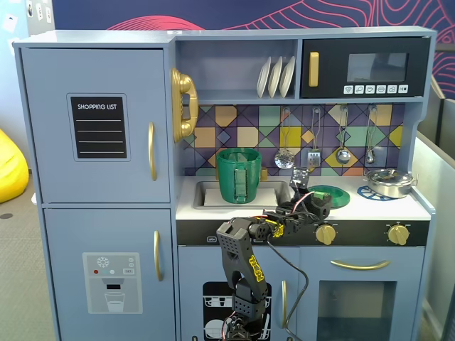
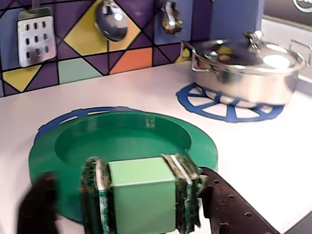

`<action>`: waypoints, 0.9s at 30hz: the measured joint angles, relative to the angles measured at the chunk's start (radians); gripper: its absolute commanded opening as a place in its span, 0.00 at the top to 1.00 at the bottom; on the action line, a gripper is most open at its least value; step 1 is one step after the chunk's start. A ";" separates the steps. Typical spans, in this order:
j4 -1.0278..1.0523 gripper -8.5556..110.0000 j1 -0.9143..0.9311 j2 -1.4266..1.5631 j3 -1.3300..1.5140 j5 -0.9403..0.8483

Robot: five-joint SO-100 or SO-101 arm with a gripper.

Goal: Take off the lid from the green recipient and place it on the counter

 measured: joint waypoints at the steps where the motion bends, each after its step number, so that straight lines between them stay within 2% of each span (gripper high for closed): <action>1: 0.000 0.60 0.002 0.000 0.000 0.008; 10: -0.012 0.56 0.018 0.015 0.021 0.020; 17: 0.051 0.59 0.035 0.169 0.061 0.020; 22: 0.287 0.62 0.038 0.376 0.112 0.029; 27: 0.733 0.65 0.014 0.623 0.103 0.038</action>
